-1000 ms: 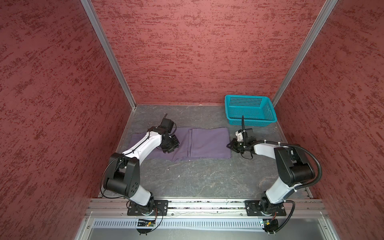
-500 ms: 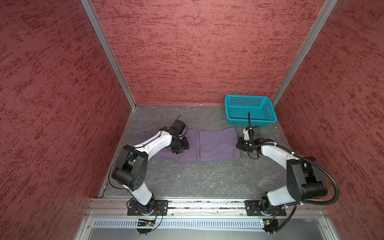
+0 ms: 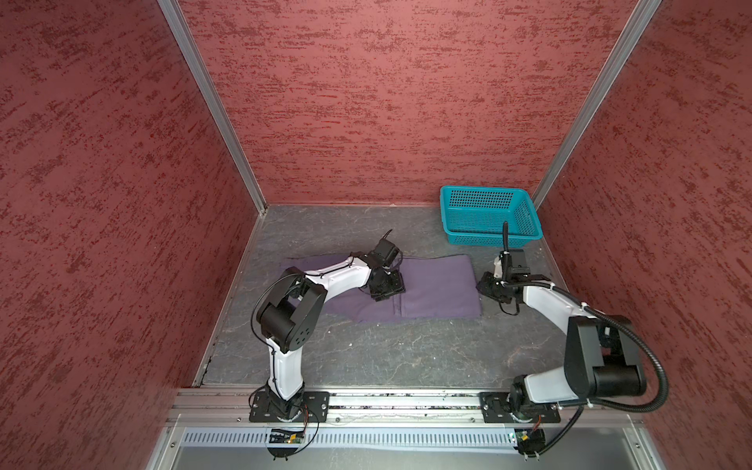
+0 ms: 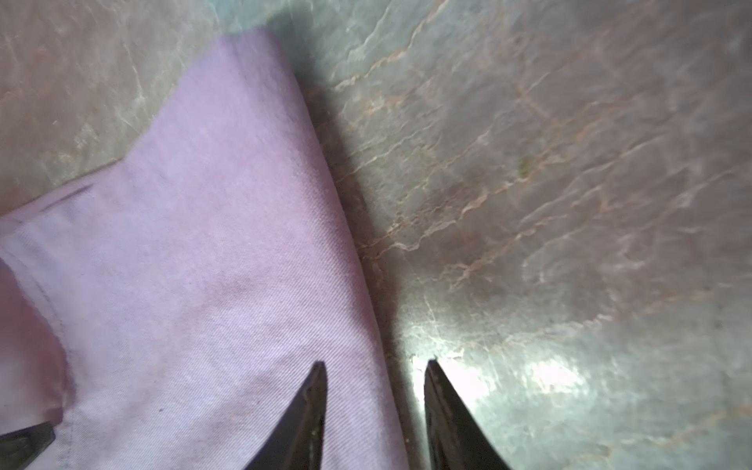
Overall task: Fold and stack the trousers
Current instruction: Move the trousers to the center of the table, then smooth out the trousers at the center of the table.
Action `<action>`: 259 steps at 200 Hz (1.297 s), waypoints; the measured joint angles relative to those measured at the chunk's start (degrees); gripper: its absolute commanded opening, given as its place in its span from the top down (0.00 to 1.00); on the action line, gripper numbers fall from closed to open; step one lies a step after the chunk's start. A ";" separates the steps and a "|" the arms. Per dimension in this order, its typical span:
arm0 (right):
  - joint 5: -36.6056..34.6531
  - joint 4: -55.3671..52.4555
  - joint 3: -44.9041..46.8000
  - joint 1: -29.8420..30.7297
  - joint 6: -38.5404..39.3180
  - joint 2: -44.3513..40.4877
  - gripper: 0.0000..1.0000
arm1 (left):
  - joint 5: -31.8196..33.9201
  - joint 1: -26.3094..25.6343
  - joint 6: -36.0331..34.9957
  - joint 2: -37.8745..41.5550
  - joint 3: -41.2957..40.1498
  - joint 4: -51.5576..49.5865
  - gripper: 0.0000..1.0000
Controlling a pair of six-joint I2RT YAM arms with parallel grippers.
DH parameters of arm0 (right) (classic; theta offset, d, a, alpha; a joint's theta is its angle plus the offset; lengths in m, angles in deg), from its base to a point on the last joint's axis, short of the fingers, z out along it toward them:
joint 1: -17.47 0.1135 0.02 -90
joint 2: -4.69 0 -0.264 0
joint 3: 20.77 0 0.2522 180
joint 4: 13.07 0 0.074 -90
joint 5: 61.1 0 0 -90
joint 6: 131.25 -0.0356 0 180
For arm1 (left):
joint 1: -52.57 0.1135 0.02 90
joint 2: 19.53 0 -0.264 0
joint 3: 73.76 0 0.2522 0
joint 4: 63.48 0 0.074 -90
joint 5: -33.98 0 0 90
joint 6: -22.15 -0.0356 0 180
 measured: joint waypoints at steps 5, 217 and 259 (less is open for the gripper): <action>0.00 0.00 0.04 0.00 0.13 -0.42 0.54 | 0.02 0.00 0.04 -0.13 0.00 0.44 0.38; 1.75 0.24 1.99 -0.76 -0.94 -1.92 0.52 | 3.54 -0.96 0.28 -2.89 0.39 4.74 0.46; 2.10 0.24 1.99 -0.76 -0.92 -1.77 0.52 | 4.11 -0.46 0.28 -2.78 -0.35 4.50 0.46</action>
